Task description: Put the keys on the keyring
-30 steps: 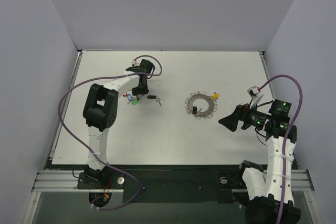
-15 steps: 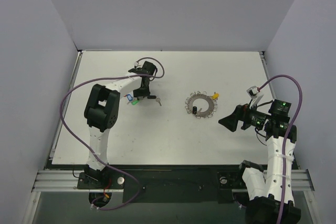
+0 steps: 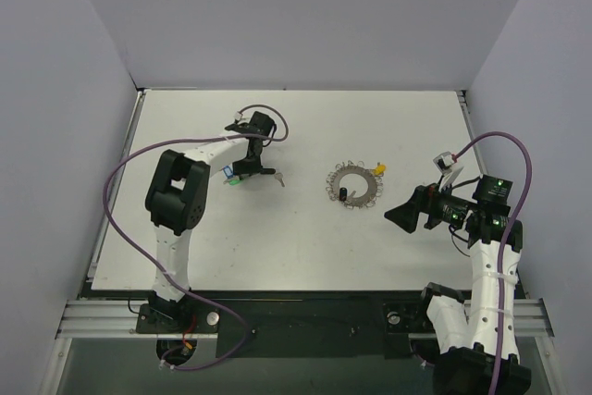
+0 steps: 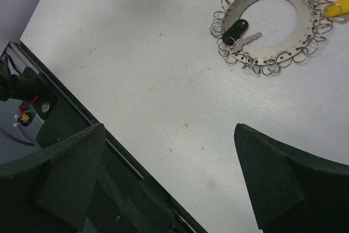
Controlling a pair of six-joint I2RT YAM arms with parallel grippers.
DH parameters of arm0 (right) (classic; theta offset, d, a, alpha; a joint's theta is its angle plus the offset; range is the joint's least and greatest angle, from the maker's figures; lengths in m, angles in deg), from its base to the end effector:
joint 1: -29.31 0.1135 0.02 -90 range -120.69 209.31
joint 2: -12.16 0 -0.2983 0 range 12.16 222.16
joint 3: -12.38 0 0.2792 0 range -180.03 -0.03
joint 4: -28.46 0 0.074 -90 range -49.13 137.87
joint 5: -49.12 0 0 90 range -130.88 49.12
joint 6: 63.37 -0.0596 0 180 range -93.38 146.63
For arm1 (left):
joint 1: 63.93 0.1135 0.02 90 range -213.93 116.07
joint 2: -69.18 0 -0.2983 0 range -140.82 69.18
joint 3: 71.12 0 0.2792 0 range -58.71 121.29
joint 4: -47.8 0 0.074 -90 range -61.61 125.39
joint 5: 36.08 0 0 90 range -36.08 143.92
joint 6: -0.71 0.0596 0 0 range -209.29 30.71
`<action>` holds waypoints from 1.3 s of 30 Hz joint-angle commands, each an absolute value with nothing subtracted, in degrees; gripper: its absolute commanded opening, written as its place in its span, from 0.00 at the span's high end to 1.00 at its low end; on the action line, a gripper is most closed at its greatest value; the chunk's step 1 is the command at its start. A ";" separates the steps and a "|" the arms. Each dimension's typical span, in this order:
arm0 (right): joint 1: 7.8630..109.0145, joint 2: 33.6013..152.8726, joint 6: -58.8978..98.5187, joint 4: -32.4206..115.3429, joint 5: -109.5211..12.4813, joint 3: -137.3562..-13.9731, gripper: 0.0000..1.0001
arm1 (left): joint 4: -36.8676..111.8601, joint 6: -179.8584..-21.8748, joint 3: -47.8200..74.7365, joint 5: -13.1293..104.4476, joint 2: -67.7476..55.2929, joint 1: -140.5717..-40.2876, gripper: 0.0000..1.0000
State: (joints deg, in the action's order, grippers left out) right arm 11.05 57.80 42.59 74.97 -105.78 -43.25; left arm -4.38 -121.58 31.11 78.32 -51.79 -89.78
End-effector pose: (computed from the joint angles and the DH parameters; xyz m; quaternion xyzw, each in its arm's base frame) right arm 0.1747 -0.0008 0.3161 -0.2262 0.7583 0.3463 0.5039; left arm 0.4426 -0.1871 0.1583 -0.0891 0.9604 0.1034 0.2428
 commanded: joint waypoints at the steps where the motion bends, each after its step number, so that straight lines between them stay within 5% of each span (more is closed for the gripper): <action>1: 11.47 57.77 43.85 75.58 -106.80 -45.21 0.02 | -4.25 -120.93 29.80 80.02 -47.37 -90.12 0.58; 19: 11.82 57.59 43.94 75.76 -106.53 -45.21 0.02 | -5.21 -115.57 29.79 80.91 -48.24 -90.03 0.58; 39: 12.17 57.59 44.82 76.46 -106.45 -45.47 0.02 | -2.57 -101.43 30.76 66.94 -47.45 -86.70 0.52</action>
State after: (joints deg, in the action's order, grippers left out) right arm 11.79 57.80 43.42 75.83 -105.59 -43.32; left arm -3.31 -105.89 29.30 72.49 -50.39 -88.05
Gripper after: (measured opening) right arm 0.986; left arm 0.468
